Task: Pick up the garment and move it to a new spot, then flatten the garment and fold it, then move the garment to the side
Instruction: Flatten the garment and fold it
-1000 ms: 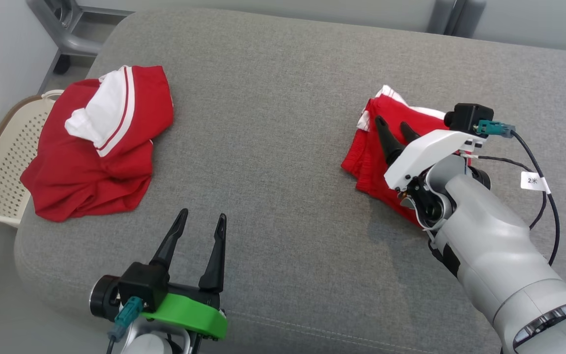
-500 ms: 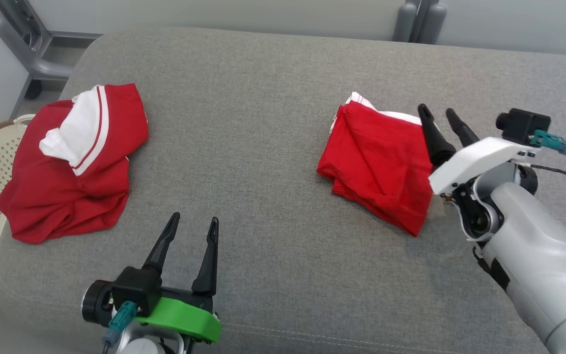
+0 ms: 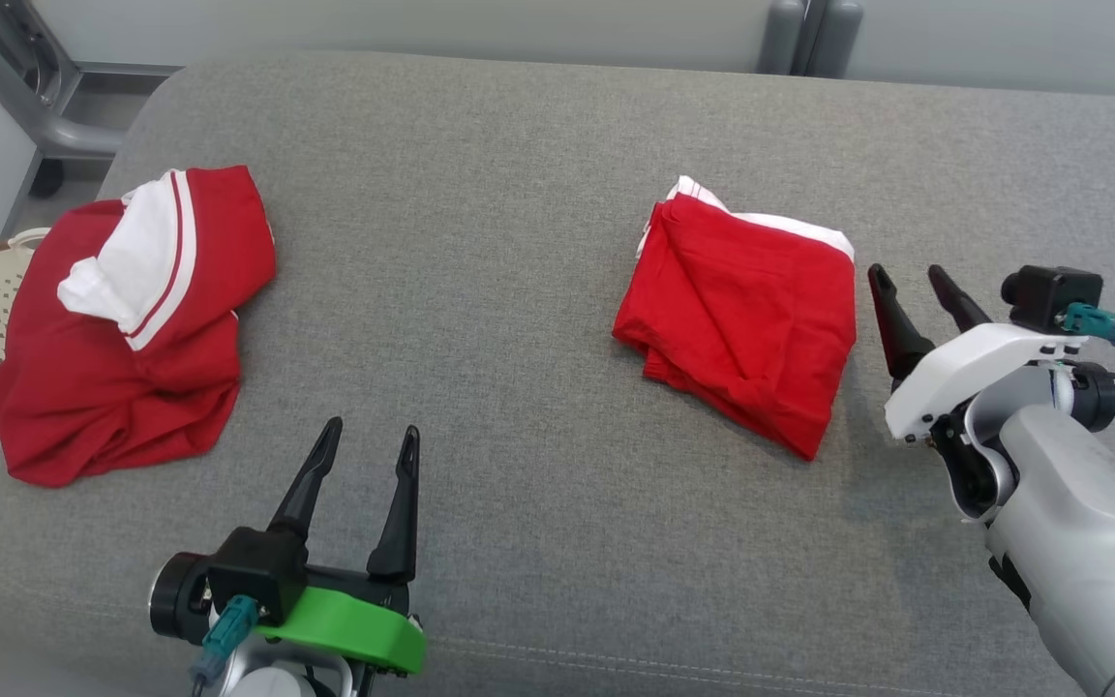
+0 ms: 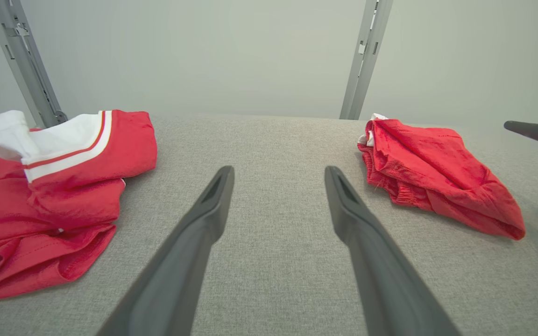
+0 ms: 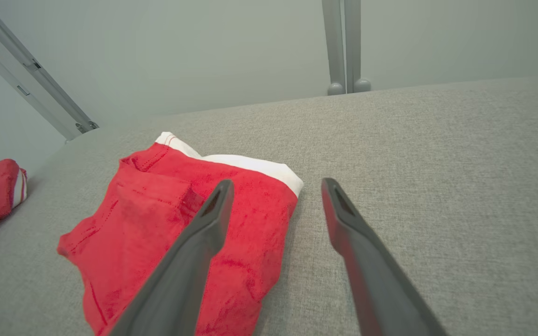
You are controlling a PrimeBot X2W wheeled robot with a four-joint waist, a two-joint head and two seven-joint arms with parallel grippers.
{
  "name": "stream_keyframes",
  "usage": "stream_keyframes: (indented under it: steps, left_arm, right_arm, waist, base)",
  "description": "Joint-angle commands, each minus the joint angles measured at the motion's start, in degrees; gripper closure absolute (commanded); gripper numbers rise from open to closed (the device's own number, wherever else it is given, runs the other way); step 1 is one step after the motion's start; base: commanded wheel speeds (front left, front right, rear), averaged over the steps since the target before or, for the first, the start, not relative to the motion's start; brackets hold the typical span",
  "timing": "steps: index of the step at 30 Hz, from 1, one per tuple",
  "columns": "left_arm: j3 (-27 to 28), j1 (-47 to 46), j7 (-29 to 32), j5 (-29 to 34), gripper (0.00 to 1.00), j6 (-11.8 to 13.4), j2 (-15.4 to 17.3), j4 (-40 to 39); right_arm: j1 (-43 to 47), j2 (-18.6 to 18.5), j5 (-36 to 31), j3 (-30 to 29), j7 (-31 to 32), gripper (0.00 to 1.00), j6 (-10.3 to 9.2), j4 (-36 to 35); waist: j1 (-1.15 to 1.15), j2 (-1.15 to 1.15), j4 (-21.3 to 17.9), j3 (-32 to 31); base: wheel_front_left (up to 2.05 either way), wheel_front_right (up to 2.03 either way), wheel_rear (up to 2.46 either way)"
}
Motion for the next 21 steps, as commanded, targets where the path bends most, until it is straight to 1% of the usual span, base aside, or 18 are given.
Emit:
stream_keyframes:
  steps: [1,9,15,21]
  left_arm:
    - [0.1,0.0,-0.2,0.2,0.0,-0.2,0.0,-0.2]
    - [-0.1,-1.2,-0.2,0.3,0.0,-0.4,0.0,-0.1]
    - [0.1,-2.0,-0.2,0.4,0.0,-0.6,0.0,-0.1]
    - [0.5,-2.5,-0.2,0.5,0.0,-0.7,0.0,-0.2]
  right_arm:
    - [0.2,0.1,-1.2,0.0,-0.2,1.0,0.0,0.5]
    - [-1.9,2.4,-9.5,-0.8,-0.2,1.0,-0.01,4.2]
    - [-3.1,4.3,-12.2,-2.1,-0.2,1.0,-0.01,7.8]
    - [-3.9,5.6,-13.5,-2.8,-0.2,1.0,-0.01,9.9]
  waist:
    - [0.0,0.0,0.2,0.2]
    - [0.0,0.0,1.6,2.1]
    - [0.0,0.0,2.9,3.7]
    - [0.0,0.0,4.0,4.1]
  base:
    - [0.0,0.0,0.0]
    - [0.0,0.0,0.0]
    - [0.0,0.0,0.0]
    - [0.0,0.0,0.0]
